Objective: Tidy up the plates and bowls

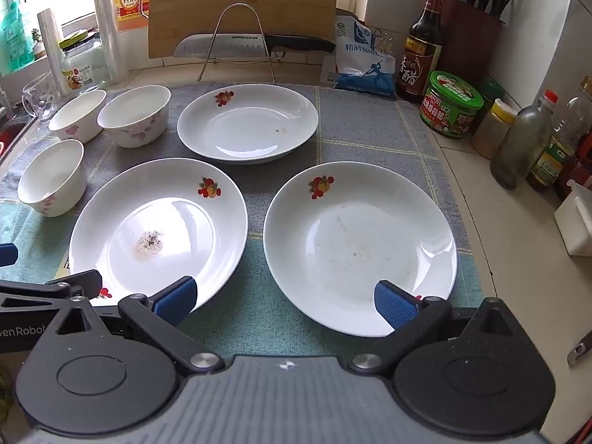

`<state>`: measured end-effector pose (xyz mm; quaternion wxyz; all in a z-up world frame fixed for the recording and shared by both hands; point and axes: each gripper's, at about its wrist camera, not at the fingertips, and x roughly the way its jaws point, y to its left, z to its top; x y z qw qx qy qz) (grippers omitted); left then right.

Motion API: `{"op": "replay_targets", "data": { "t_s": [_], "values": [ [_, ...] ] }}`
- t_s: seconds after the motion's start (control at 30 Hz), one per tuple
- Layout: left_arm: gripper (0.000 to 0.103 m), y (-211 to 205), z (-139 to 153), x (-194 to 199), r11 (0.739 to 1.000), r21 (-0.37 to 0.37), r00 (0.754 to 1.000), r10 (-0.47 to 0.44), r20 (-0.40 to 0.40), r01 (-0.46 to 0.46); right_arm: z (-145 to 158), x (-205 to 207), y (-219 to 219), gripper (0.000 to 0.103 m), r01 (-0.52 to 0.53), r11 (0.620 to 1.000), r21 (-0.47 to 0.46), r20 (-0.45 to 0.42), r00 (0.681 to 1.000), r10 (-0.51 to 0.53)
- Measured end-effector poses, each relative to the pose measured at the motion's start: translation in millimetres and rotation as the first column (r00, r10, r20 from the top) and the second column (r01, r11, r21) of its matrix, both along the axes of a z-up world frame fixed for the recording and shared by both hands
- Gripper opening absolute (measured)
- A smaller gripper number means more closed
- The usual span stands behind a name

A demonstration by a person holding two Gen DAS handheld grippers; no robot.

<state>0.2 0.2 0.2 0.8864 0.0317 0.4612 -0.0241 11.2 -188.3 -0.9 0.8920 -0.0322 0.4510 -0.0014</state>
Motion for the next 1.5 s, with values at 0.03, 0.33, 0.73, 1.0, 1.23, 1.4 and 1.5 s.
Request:
{"op": "replay_targets", "data": {
  "t_s": [0.03,0.33,0.73,1.0,1.23,1.4,1.5],
  "values": [
    [0.102,0,0,0,1.0,0.003,1.0,-0.001,0.0,0.001,0,0,0,0.103,-0.001,1.0,-0.002,-0.001,1.0,0.001],
    [0.102,3,3,1,1.0,0.013,1.0,-0.002,0.003,0.002,1,0,8,0.103,-0.002,1.0,-0.014,0.005,1.0,0.002],
    [0.102,4,3,1,1.0,0.011,1.0,-0.002,0.01,0.002,3,0,6,0.103,-0.007,1.0,-0.013,0.006,1.0,0.008],
    [0.102,4,4,0,1.0,0.013,1.0,-0.001,0.01,0.001,4,0,6,0.103,-0.01,1.0,-0.014,0.008,1.0,0.01],
    [0.102,4,4,0,1.0,0.012,1.0,-0.002,0.007,0.002,5,0,6,0.103,-0.01,1.0,-0.013,0.009,1.0,0.01],
    [0.102,4,4,-1,1.0,0.012,1.0,-0.002,0.006,0.002,5,0,7,0.103,-0.01,1.0,-0.014,0.009,1.0,0.01],
    [0.102,4,4,0,1.0,0.012,1.0,-0.002,0.007,0.002,4,0,7,0.103,-0.01,1.0,-0.014,0.009,1.0,0.01]
  ]
}}
